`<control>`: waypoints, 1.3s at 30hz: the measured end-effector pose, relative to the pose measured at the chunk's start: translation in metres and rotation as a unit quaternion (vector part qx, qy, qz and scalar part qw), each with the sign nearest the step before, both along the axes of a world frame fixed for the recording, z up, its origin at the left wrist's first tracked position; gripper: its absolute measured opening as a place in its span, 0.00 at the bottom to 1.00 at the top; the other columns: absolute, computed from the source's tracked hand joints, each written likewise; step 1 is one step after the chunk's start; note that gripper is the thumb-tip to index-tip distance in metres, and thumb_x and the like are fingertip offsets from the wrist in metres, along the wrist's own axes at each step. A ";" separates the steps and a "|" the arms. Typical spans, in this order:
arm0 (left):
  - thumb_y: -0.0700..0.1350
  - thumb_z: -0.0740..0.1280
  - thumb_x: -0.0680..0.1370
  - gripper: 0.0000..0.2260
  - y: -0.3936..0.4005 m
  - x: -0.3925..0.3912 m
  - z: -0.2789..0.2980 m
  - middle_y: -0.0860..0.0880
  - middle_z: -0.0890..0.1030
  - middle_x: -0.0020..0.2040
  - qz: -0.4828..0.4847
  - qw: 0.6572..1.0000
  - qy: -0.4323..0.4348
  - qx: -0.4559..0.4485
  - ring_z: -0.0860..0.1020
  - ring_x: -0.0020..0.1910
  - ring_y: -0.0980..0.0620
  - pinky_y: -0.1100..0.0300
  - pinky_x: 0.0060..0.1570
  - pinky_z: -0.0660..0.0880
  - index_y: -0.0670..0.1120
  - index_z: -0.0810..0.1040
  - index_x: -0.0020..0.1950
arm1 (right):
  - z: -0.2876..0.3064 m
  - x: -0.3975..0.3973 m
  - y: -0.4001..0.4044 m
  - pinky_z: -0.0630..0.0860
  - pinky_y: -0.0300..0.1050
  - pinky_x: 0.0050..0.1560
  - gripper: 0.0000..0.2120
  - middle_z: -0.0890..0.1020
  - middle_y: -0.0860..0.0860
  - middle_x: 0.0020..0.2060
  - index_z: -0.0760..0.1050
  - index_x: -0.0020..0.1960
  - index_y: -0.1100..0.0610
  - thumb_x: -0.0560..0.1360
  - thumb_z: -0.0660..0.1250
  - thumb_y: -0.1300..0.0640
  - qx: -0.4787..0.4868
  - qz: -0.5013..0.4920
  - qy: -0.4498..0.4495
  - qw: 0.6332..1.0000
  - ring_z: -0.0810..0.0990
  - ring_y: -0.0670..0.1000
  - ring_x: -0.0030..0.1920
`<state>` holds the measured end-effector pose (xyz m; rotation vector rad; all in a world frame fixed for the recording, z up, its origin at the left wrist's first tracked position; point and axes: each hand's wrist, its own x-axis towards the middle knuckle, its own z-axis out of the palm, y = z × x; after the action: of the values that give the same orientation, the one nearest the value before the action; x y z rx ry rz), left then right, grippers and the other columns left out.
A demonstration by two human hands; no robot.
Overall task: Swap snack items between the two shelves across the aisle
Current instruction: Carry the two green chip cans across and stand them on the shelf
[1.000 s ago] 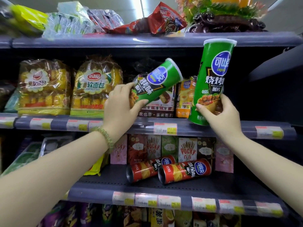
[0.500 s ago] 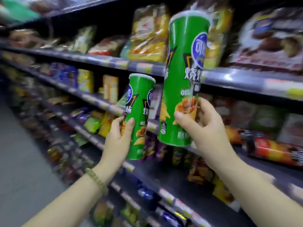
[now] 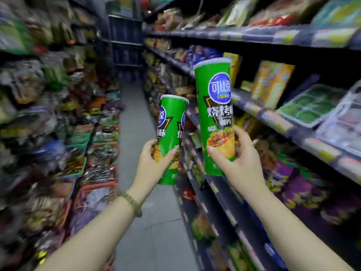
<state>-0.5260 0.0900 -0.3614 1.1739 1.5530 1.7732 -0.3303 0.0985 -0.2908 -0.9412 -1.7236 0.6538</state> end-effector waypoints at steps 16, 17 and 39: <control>0.44 0.79 0.68 0.26 0.202 -0.165 -0.055 0.57 0.77 0.51 0.139 0.988 0.025 -0.054 0.75 0.49 0.68 0.81 0.43 0.70 0.48 0.71 0.62 | -0.027 -0.195 0.227 0.78 0.37 0.50 0.29 0.81 0.37 0.51 0.69 0.63 0.49 0.66 0.77 0.55 -0.042 0.114 0.122 0.985 0.82 0.39 0.52; 0.44 0.79 0.68 0.26 0.220 -0.174 -0.059 0.57 0.77 0.52 0.146 0.988 0.018 -0.052 0.75 0.50 0.68 0.81 0.43 0.70 0.48 0.71 0.61 | -0.030 -0.204 0.247 0.78 0.38 0.50 0.29 0.81 0.38 0.51 0.69 0.64 0.50 0.67 0.77 0.55 -0.045 0.119 0.121 0.984 0.82 0.40 0.52; 0.42 0.80 0.67 0.27 0.615 -0.485 -0.061 0.60 0.78 0.51 0.250 0.967 0.011 -0.050 0.76 0.43 0.76 0.79 0.40 0.71 0.52 0.71 0.59 | -0.046 -0.542 0.675 0.77 0.35 0.45 0.28 0.82 0.43 0.53 0.71 0.58 0.44 0.62 0.79 0.52 -0.101 0.201 0.128 0.966 0.83 0.41 0.51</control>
<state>-1.0107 0.7053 -0.4224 0.7985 2.0603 1.9548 -0.8719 0.7734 -0.3370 -0.6093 -1.6449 1.1837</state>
